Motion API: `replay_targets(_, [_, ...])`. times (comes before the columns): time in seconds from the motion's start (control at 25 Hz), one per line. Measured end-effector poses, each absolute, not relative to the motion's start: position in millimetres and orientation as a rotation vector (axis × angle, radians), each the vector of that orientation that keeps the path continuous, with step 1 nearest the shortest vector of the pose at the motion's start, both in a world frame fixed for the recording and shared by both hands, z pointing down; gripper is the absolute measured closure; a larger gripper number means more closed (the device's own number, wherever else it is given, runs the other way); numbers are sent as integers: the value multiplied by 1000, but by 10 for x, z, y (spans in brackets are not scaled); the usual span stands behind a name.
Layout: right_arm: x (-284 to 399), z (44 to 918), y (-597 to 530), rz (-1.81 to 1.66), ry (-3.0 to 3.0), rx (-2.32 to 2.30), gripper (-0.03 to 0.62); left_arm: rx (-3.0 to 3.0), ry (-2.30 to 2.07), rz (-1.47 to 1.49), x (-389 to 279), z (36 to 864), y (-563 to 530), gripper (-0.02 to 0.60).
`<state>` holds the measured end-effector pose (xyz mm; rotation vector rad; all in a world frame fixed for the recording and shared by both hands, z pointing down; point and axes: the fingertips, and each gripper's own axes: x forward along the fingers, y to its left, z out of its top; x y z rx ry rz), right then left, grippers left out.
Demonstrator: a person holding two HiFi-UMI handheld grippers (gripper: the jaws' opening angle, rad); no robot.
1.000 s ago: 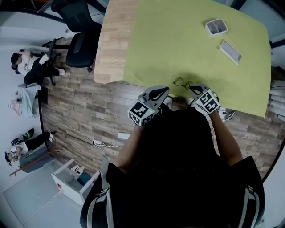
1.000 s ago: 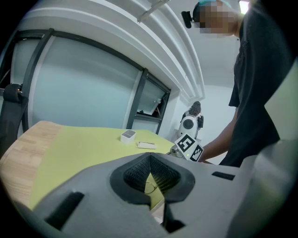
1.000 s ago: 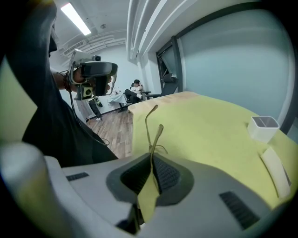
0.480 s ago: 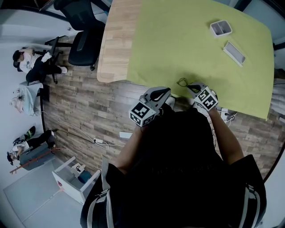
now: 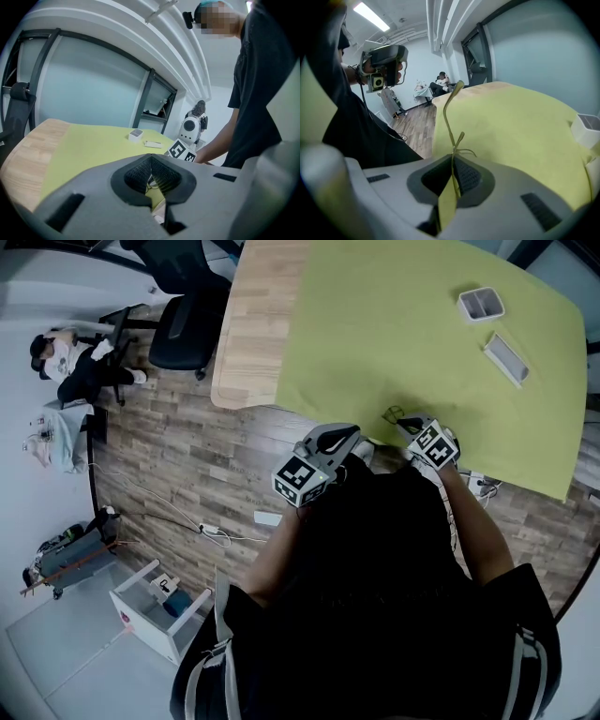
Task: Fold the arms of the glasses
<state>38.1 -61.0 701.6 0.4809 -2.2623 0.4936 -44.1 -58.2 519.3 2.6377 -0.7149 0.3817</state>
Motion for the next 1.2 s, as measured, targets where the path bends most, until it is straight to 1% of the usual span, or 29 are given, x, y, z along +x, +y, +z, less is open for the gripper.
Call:
replay_targets(0.44, [296,7200,-599,518,-2208,438,559,2636,-708,362,-485,5200,-590,563])
replay_targets(1.2, [217,7320,-607,451,-2133,401,559,2656,-692,381,-504,5189,-506,563])
